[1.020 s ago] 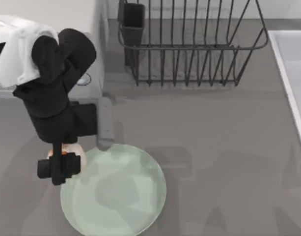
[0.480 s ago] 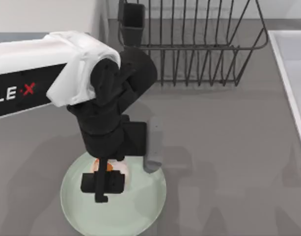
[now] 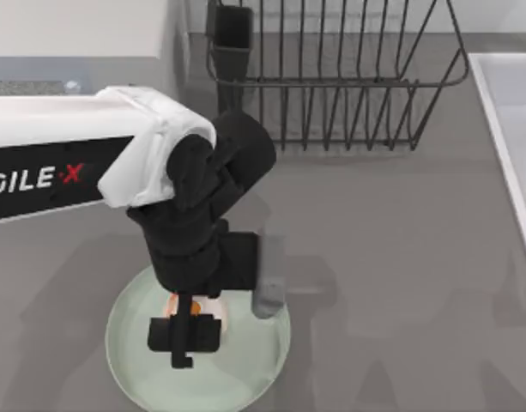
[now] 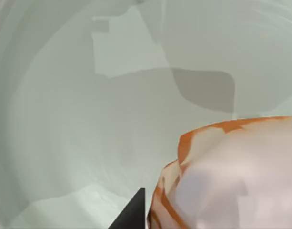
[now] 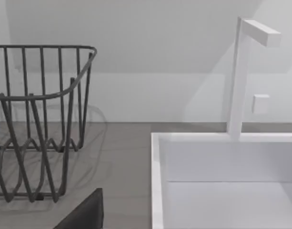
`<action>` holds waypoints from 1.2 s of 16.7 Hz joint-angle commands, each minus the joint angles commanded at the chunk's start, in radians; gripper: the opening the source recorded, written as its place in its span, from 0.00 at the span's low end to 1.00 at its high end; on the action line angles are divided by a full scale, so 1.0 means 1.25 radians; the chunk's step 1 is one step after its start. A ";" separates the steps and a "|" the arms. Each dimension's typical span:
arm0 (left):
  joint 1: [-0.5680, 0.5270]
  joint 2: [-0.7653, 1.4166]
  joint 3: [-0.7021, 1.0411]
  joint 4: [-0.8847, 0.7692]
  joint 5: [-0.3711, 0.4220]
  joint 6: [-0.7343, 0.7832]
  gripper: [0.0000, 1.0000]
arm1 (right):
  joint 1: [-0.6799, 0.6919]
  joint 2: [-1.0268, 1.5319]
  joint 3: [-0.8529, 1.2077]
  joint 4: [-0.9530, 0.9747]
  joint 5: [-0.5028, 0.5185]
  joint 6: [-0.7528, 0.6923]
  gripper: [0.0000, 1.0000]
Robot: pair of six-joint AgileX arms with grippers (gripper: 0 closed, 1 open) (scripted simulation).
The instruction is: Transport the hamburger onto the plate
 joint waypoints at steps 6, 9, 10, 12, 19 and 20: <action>0.000 0.014 -0.031 0.056 -0.003 -0.001 0.00 | 0.000 0.000 0.000 0.000 0.000 0.000 1.00; 0.000 0.014 -0.031 0.056 -0.003 -0.001 0.08 | 0.000 0.000 0.000 0.000 0.000 0.000 1.00; 0.000 0.014 -0.031 0.056 -0.003 -0.001 0.15 | 0.000 0.000 0.000 0.000 0.000 0.000 1.00; 0.000 0.014 -0.031 0.056 -0.003 -0.001 0.30 | 0.000 0.000 0.000 0.000 0.000 0.000 1.00; 0.000 0.014 -0.031 0.056 -0.003 -0.001 0.83 | 0.000 0.000 0.000 0.000 0.000 0.000 1.00; 0.000 0.014 -0.031 0.056 -0.003 -0.001 0.90 | 0.000 0.000 0.000 0.000 0.000 0.000 1.00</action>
